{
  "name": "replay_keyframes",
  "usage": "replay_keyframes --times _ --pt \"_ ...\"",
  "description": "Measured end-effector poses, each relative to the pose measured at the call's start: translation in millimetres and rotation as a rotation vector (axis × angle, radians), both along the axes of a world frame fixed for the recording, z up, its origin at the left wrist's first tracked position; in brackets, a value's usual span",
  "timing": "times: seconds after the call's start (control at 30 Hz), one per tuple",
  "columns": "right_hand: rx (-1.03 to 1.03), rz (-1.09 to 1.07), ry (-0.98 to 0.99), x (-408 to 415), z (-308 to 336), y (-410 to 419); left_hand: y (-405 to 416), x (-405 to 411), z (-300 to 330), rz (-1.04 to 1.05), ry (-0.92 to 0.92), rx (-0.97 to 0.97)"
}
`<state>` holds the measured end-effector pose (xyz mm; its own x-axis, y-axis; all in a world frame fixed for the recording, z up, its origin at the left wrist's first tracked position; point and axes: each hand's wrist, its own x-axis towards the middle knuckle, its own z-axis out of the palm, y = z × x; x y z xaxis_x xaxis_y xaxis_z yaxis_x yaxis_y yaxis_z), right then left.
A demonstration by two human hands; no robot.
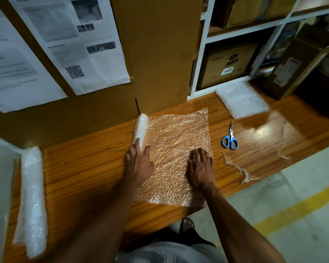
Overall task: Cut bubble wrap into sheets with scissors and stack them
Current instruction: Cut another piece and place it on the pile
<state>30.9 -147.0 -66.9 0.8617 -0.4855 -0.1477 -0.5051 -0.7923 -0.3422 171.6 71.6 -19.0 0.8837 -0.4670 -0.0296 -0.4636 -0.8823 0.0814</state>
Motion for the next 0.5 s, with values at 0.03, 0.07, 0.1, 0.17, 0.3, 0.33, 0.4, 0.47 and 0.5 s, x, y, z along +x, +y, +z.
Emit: replay_keyframes --times 0.03,0.07,0.1,0.17,0.3,0.33,0.4,0.47,0.5 --pt "0.007 -0.044 -0.039 3 2 -7 -12 -2 1 -0.042 -0.006 -0.025" --pt "0.000 -0.097 -0.094 6 4 -15 -24 -4 1 -0.086 0.008 -0.050" --pt "-0.020 -0.152 -0.150 9 5 -27 -38 -6 1 -0.128 0.031 -0.070" --pt "-0.059 -0.243 -0.212 15 7 -53 -65 -9 -1 -0.193 0.081 -0.095" --pt "-0.046 -0.392 -0.136 22 9 -117 -122 -19 -4 -0.287 0.164 -0.124" --pt "-0.034 -0.412 -0.105 24 8 -130 -133 -21 -4 -0.308 0.178 -0.120" --pt "-0.002 -0.415 -0.020 27 9 -155 -155 -24 -5 -0.328 0.214 -0.123" --pt "0.008 -0.390 0.055 31 10 -172 -170 -26 -7 -0.319 0.255 -0.141" --pt "0.002 -0.379 0.078 35 11 -178 -175 -26 -6 -0.319 0.266 -0.145"
